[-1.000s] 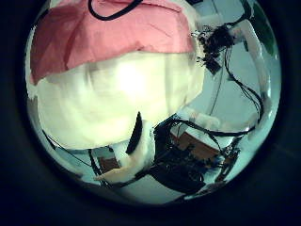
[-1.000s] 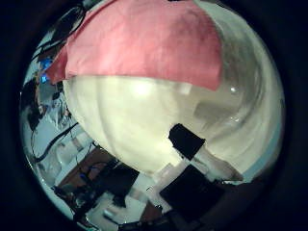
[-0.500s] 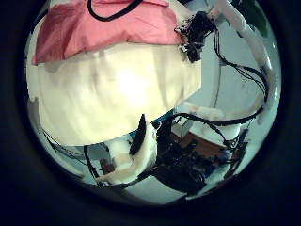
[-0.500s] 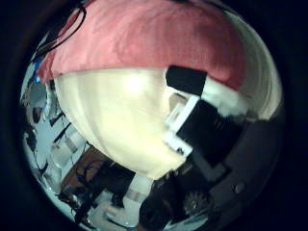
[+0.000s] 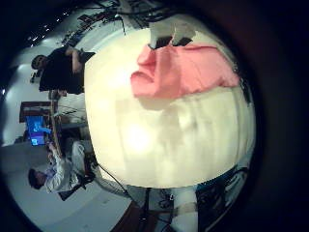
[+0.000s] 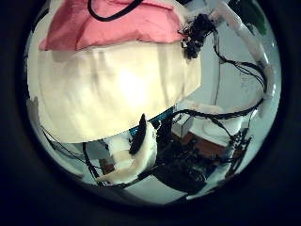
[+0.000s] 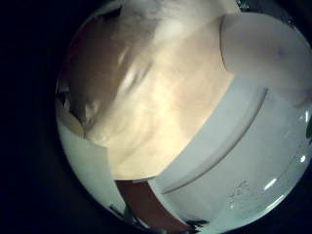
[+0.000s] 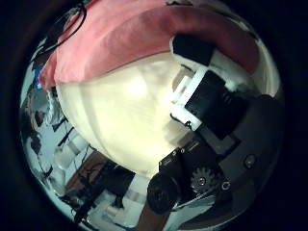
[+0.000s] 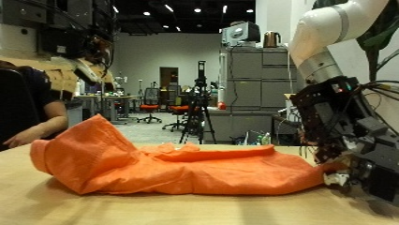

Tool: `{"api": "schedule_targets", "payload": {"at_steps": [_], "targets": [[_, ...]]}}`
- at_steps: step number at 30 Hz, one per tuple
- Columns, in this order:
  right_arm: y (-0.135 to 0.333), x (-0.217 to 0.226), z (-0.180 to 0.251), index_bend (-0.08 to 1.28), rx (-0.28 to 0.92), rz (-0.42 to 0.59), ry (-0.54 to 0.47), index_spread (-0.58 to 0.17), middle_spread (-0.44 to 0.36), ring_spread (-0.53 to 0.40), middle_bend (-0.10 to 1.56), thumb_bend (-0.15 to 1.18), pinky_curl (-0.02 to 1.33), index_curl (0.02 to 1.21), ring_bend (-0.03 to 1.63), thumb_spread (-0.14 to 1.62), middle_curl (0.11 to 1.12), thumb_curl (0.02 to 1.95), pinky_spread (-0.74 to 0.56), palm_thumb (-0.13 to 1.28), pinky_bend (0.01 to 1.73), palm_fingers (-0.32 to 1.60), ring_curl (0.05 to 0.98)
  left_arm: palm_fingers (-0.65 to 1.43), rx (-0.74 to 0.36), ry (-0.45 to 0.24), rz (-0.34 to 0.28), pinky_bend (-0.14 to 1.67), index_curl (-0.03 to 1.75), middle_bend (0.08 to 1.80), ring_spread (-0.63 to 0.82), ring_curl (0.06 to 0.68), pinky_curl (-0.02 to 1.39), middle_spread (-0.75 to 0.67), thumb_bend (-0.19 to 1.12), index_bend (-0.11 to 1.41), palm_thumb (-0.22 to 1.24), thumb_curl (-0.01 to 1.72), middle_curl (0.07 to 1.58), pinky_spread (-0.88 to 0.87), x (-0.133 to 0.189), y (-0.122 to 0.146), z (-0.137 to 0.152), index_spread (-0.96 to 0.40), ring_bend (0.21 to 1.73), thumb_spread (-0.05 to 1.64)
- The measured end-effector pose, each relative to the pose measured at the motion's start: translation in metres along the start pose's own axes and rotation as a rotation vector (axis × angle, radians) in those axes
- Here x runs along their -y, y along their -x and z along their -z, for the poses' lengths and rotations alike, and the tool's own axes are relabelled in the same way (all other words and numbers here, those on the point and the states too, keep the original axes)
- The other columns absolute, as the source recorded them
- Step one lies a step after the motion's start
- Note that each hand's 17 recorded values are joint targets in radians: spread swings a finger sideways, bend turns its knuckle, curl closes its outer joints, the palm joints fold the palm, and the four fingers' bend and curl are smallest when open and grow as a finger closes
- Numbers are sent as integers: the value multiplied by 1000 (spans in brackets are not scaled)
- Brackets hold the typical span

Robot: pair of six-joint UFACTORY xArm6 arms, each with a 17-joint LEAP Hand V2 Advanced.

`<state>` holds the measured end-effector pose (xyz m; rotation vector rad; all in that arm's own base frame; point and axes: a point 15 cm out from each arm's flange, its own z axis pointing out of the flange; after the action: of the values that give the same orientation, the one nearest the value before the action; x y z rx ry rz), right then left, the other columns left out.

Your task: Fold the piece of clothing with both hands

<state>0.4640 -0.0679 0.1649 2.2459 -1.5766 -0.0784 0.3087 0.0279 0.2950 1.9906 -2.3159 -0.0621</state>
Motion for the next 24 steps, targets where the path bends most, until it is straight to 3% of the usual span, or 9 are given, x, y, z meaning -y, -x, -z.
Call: {"api": "schedule_targets", "payload": {"at_steps": [6,12,18,24], "targets": [[-4,-20,57,1043,-24,-6,-83,-262,-132,-226,1241,111,677,766,1298,1127,756,546,-341,1160,1193,1172,643,-16,-10,-19,17,306,222,209,585,223,315,363,-20,146,274,275,315,519,-1,6,6,150,457,1108],[34,-25,133,1078,-55,56,-181,-249,-126,-219,1293,88,728,793,1330,1144,773,587,-304,1155,1226,1122,676,-17,-11,-11,42,306,227,210,584,222,316,360,-20,144,277,273,320,518,-2,16,1,149,458,1112],[106,-7,206,1090,-54,177,-313,-242,-121,-217,1312,77,765,806,1346,1147,776,629,-281,1173,1227,1104,695,-13,-9,-9,73,303,232,214,582,223,315,349,-20,145,278,272,325,518,-8,28,1,144,459,1114],[212,12,255,1096,-91,356,-406,-238,-119,-217,1327,62,802,813,1347,1150,777,666,-273,1186,1212,1093,709,-13,-14,-6,101,303,236,213,582,225,315,347,-19,147,288,275,326,518,-19,37,-4,142,459,1118]]}}
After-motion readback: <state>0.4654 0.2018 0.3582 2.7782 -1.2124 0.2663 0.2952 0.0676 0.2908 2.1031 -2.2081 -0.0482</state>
